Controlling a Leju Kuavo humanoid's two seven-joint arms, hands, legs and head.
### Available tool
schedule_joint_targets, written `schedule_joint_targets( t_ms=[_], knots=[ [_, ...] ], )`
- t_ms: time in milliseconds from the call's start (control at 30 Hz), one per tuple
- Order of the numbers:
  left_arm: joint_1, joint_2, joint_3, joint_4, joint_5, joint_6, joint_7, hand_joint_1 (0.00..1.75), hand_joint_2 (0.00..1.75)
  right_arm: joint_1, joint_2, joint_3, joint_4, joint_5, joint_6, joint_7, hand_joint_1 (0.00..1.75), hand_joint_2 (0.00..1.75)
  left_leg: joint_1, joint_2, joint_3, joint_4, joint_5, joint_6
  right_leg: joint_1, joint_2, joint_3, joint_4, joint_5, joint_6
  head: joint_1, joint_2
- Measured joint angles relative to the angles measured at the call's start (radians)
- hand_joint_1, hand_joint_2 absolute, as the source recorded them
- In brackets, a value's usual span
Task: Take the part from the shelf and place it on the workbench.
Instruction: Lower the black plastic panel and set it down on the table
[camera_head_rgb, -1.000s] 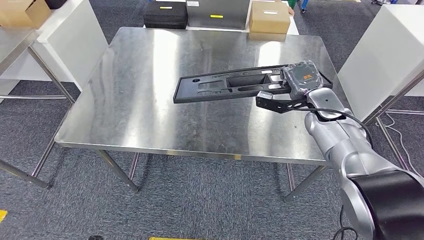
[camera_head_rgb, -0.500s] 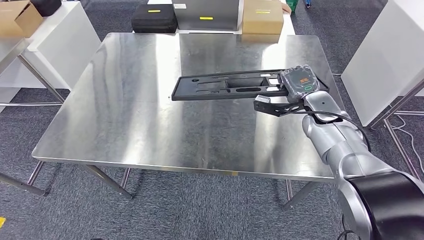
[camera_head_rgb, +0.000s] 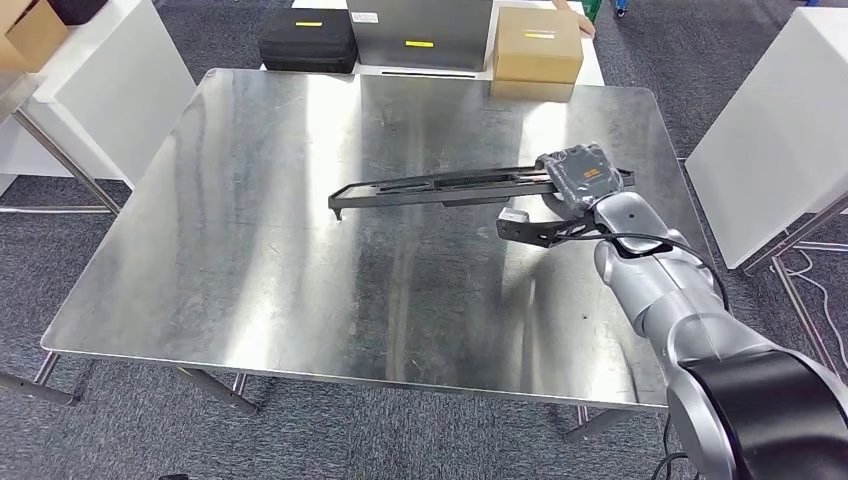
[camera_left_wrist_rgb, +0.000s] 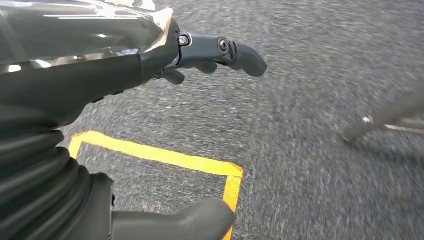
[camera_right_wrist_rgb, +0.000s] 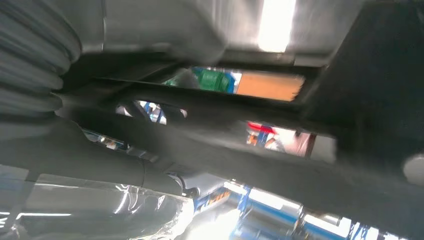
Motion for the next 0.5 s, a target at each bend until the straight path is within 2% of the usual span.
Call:
schedule_joint_targets(
  t_ms=[33, 67, 100, 133, 167, 200, 267, 333, 367, 433, 467, 500],
  knots=[
    [0.002, -0.001, 0.005, 0.0, 0.0, 0.002, -0.001, 0.0, 0.0, 0.007, 0.0, 0.0, 0.001, 0.0, 0.0, 0.0, 0.0, 0.0, 0.002, -0.002, 0.001, 0.003, -0.005, -0.003, -0.002, 0.0, -0.015, -0.007, 0.019, 0.009, 0.0, 0.0],
    [0.004, -0.001, 0.008, 0.0, -0.003, 0.005, 0.001, 0.0, 0.0, 0.01, 0.0, -0.001, 0.001, 0.001, 0.0, -0.001, 0.0, 0.0, 0.004, -0.005, 0.002, 0.009, -0.011, -0.008, -0.005, 0.0, -0.01, -0.056, 0.058, 0.024, 0.0, 0.0],
    [0.005, 0.0, 0.011, 0.0, -0.006, 0.008, 0.006, 0.0, 0.0, 0.01, 0.0, -0.002, 0.001, 0.001, 0.0, -0.001, 0.0, 0.0, 0.006, -0.007, 0.002, 0.019, -0.018, -0.014, -0.011, -0.002, 0.01, -0.126, 0.103, 0.04, 0.0, 0.0],
    [0.005, 0.0, 0.016, 0.0, -0.007, 0.009, 0.013, 0.0, 0.0, 0.009, 0.0, -0.003, 0.001, 0.002, 0.0, -0.002, 0.0, 0.0, 0.005, -0.009, 0.0, 0.031, -0.026, -0.021, -0.015, -0.003, 0.032, -0.185, 0.138, 0.047, 0.0, 0.0],
    [0.006, 0.001, 0.02, 0.0, -0.008, 0.01, 0.02, 0.0, 0.0, 0.007, 0.0, -0.004, 0.001, 0.003, 0.0, -0.002, 0.0, 0.0, 0.004, -0.011, -0.001, 0.043, -0.035, -0.028, -0.017, -0.004, 0.053, -0.234, 0.166, 0.046, 0.0, 0.0],
    [0.007, 0.002, 0.024, 0.0, -0.011, 0.01, 0.025, 0.0, 0.0, 0.005, 0.001, -0.005, 0.001, 0.005, 0.0, -0.001, 0.0, 0.0, 0.003, -0.013, -0.002, 0.051, -0.041, -0.033, -0.016, -0.004, 0.064, -0.253, 0.178, 0.036, -0.001, 0.0],
    [0.009, 0.002, 0.029, 0.0, -0.016, 0.011, 0.032, 0.0, 0.0, 0.0, 0.002, -0.006, 0.001, 0.007, 0.0, 0.0, 0.0, 0.0, 0.004, -0.013, -0.003, 0.058, -0.047, -0.038, -0.013, -0.004, 0.07, -0.251, 0.178, 0.007, -0.002, 0.0],
    [0.01, 0.001, 0.032, 0.0, -0.018, 0.012, 0.037, 0.0, 0.0, -0.009, 0.002, -0.009, 0.0, 0.007, 0.0, 0.0, 0.0, 0.0, 0.008, -0.004, -0.011, 0.083, -0.066, -0.045, -0.016, -0.004, 0.073, -0.251, 0.18, -0.008, -0.003, 0.0],
    [0.01, 0.001, 0.033, 0.0, -0.018, 0.012, 0.038, 0.0, 0.0, -0.013, 0.002, -0.011, -0.001, 0.007, 0.0, 0.001, 0.0, 0.0, 0.01, 0.003, -0.028, 0.122, -0.09, -0.052, -0.017, -0.004, 0.075, -0.252, 0.181, -0.013, -0.004, 0.0],
    [0.01, 0.0, 0.034, 0.0, -0.018, 0.009, 0.039, 0.0, 0.0, -0.018, 0.002, -0.014, -0.002, 0.007, 0.0, 0.001, 0.0, 0.0, 0.015, 0.019, -0.083, 0.248, -0.155, -0.064, -0.014, -0.004, 0.078, -0.252, 0.179, -0.018, -0.006, 0.0],
    [0.01, -0.001, 0.034, 0.0, -0.018, 0.006, 0.041, 0.0, 0.0, -0.019, 0.001, -0.016, -0.002, 0.006, 0.0, 0.001, 0.0, 0.0, 0.016, 0.023, -0.112, 0.308, -0.178, -0.066, -0.012, -0.005, 0.079, -0.251, 0.179, -0.019, -0.006, 0.0],
    [0.01, -0.002, 0.035, 0.001, -0.019, 0.003, 0.044, 0.0, 0.0, -0.019, 0.001, -0.018, -0.002, 0.006, 0.001, 0.001, 0.0, 0.0, 0.017, 0.025, -0.128, 0.341, -0.186, -0.065, -0.011, -0.005, 0.08, -0.251, 0.178, -0.019, -0.006, 0.0]
  ],
)
